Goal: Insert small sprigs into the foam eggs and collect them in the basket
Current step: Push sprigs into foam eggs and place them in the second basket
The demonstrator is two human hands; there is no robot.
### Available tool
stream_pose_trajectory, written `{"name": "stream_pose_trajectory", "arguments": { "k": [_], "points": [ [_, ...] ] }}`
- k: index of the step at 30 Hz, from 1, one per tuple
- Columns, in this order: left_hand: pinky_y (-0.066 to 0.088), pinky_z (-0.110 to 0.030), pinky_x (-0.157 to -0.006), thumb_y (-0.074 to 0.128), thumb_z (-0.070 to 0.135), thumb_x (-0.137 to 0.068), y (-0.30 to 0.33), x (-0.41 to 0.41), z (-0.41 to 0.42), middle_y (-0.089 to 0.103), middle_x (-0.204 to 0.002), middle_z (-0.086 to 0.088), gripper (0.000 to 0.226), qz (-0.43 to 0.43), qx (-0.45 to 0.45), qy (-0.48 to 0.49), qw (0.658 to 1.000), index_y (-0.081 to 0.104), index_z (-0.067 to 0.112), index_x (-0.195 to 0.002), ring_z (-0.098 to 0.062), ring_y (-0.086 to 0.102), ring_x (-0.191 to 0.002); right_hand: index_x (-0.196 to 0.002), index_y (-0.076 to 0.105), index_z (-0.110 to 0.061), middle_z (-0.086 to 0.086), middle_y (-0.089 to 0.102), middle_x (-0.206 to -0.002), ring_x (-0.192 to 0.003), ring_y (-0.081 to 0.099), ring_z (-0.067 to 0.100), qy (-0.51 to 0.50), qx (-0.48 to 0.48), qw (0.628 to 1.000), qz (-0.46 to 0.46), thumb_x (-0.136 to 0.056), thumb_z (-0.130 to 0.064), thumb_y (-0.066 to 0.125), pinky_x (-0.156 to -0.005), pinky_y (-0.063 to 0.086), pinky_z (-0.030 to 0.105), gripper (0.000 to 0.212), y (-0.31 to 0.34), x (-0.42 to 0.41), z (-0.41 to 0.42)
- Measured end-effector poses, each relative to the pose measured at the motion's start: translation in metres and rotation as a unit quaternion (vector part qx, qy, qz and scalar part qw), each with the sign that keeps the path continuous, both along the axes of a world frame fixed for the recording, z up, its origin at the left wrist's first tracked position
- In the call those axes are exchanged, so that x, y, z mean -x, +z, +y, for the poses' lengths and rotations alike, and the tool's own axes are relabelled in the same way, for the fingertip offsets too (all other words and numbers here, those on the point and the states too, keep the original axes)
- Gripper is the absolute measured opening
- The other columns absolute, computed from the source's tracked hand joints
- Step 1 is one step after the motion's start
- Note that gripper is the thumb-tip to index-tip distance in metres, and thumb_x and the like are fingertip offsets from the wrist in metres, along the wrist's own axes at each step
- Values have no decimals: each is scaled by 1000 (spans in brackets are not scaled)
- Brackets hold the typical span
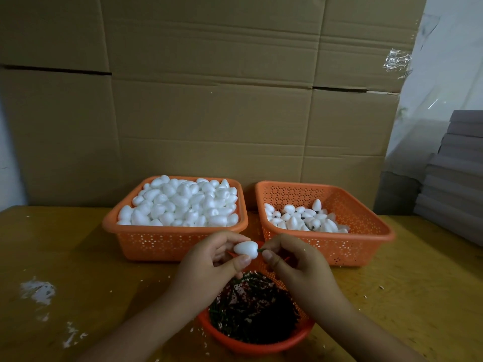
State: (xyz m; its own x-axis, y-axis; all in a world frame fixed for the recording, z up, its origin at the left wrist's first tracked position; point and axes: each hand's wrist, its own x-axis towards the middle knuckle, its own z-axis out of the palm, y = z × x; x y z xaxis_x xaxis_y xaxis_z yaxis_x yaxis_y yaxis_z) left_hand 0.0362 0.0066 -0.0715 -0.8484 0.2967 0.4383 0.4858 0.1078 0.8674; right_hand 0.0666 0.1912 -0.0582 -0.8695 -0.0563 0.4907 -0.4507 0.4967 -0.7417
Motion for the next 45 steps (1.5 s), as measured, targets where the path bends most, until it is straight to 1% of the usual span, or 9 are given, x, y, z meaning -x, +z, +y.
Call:
{"name": "stream_pose_trajectory", "arguments": {
  "k": [4,8,12,17,24,30,37,41,45],
  "points": [
    [57,-34,-77,73,28,-83,0,0,0,75,-92,2,19,-8,-4,-2,1000,69,22,-101,-19,71,-70,-83,69,-23,-14,66,-74,-74,61,7,-3,-27,1000,12,-88,-13,69,-67,47,23,11,0,1,0],
    [57,-29,-75,72,20,-83,-1,1,-1,75,-92,1,17,-8,2,-6,1000,69,22,-99,-18,71,-69,-82,69,-22,-11,66,-74,-73,61,6,2,-29,1000,5,-87,-11,69,-67,47,21,11,-1,2,1],
    [56,-26,-73,73,27,-81,-2,2,-1,75,-92,0,20,-11,-5,-9,1000,69,22,-100,-17,71,-69,-81,68,-23,-14,65,-72,-72,59,3,2,-28,1000,3,-88,-13,69,-64,43,15,12,-1,3,0],
    [56,-26,-74,69,18,-88,-1,1,-1,74,-97,5,18,3,13,3,1000,67,26,-104,-15,70,-70,-86,68,-24,-14,67,-80,-75,62,5,-2,-23,1000,7,-90,-22,65,-67,49,22,5,-1,0,-1],
    [56,-25,-74,69,18,-88,-1,-2,-1,74,-98,8,20,6,23,9,1000,65,26,-106,-15,70,-72,-86,66,-24,-11,66,-82,-75,60,3,-9,23,1000,15,-88,-16,69,-67,45,16,9,1,-3,-3],
    [56,-26,-75,70,19,-88,-1,-1,-1,74,-98,8,21,8,21,7,1000,65,28,-106,-15,71,-74,-86,66,-22,-5,66,-78,-71,59,5,1,17,1000,10,-89,-16,68,-66,47,23,6,-1,-2,-2],
    [57,-30,-78,74,18,-84,-1,-1,-1,72,-103,9,32,3,21,3,1000,64,37,-108,-14,70,-87,-84,64,-22,-14,64,-73,-66,58,4,-8,4,1000,24,-91,-21,64,-61,44,18,8,-4,1,-1],
    [51,-18,-72,75,13,-84,1,-3,-1,71,-105,15,39,9,40,10,999,63,43,-105,-7,69,-89,-82,64,-22,-6,65,-73,-64,58,7,-7,7,1000,21,-92,-26,61,-62,48,30,12,-3,0,0],
    [50,-18,-73,76,14,-83,1,-3,-1,70,-106,18,40,12,55,22,998,62,42,-108,-6,68,-91,-79,64,-23,-1,63,-71,-63,57,10,-10,3,1000,15,-93,-32,57,-64,49,41,17,-2,-1,-1]
  ]
}}
